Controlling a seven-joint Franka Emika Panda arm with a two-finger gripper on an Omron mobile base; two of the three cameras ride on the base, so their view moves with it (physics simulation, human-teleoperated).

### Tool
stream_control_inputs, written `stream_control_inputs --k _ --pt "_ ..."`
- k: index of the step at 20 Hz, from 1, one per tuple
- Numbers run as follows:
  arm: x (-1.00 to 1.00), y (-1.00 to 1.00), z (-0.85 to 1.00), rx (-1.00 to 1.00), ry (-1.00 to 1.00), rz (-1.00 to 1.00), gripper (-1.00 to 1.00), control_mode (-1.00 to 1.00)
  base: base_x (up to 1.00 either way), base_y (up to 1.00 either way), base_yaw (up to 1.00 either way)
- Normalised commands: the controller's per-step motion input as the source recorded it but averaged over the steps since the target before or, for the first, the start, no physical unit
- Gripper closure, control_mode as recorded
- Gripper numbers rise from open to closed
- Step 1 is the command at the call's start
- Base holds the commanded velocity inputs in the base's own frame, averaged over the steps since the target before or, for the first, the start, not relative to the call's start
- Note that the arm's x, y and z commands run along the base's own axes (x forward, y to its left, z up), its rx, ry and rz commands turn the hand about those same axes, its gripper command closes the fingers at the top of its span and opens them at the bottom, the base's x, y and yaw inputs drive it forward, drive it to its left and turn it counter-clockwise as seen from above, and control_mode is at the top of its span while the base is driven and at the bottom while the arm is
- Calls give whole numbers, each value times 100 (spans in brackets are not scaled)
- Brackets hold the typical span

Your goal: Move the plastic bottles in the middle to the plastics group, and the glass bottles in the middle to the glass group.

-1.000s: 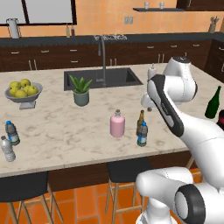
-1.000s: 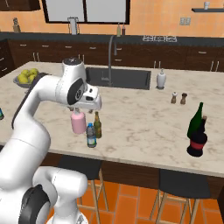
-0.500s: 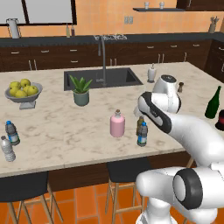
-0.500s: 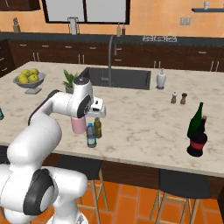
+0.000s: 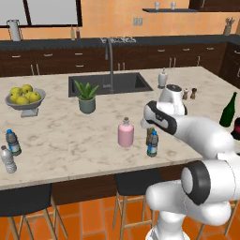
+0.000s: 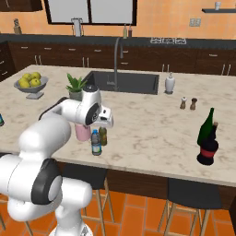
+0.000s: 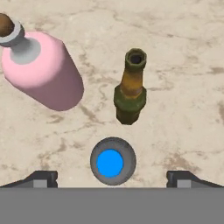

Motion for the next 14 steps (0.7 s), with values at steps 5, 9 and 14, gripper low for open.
stream_control_inputs --k 5,9,14 --pt "0 2 -29 0 5 0 -100 -100 0 0 0" --pt "0 5 -34 0 14 0 -100 -100 0 0 0" --pt "15 3 -32 0 10 0 -100 -100 0 0 0"
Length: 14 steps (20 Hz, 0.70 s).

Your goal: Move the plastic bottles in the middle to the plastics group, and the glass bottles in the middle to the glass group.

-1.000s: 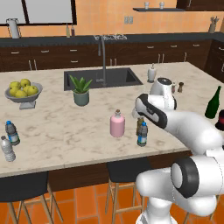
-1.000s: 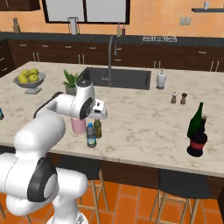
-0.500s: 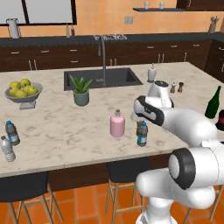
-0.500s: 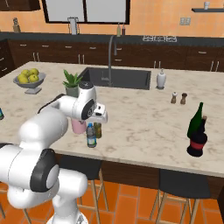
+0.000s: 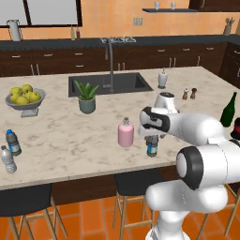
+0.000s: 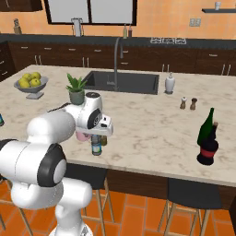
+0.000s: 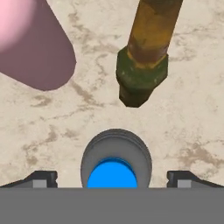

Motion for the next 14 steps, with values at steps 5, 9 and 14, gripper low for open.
stream_control_inputs --k 5,9,14 --pt "6 0 -30 0 1 0 -100 -100 0 0 0" --pt "-14 1 -39 0 3 0 -100 -100 0 0 0" --pt "-28 1 -31 2 4 2 100 -100 0 0 0"
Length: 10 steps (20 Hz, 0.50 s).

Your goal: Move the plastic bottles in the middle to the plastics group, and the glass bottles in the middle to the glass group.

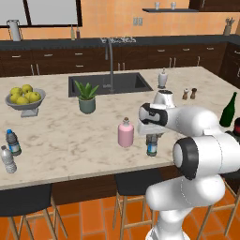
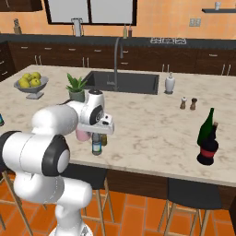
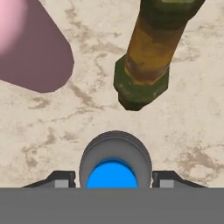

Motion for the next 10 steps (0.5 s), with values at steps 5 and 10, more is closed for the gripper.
stream_control_inputs --k 5,10 --pt "-34 7 5 9 0 10 100 -100 0 0 0" --pt "-38 39 48 5 -4 23 100 -100 0 0 0"
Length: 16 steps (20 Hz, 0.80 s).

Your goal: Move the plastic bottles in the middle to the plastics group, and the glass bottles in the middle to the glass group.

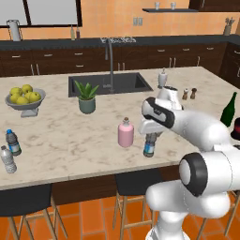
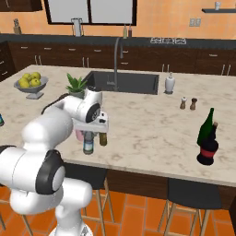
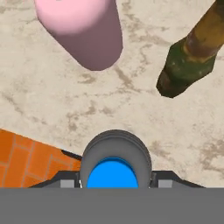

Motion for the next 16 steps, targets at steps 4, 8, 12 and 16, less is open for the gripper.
stream_control_inputs --k 4,8,12,16 --pt "-23 81 53 0 0 23 100 -100 0 0 0" --pt "-7 98 31 0 0 24 100 -100 0 0 0" --pt "-2 100 20 0 0 24 100 -100 0 0 0" --pt "-7 100 8 0 0 26 100 -100 0 0 0"
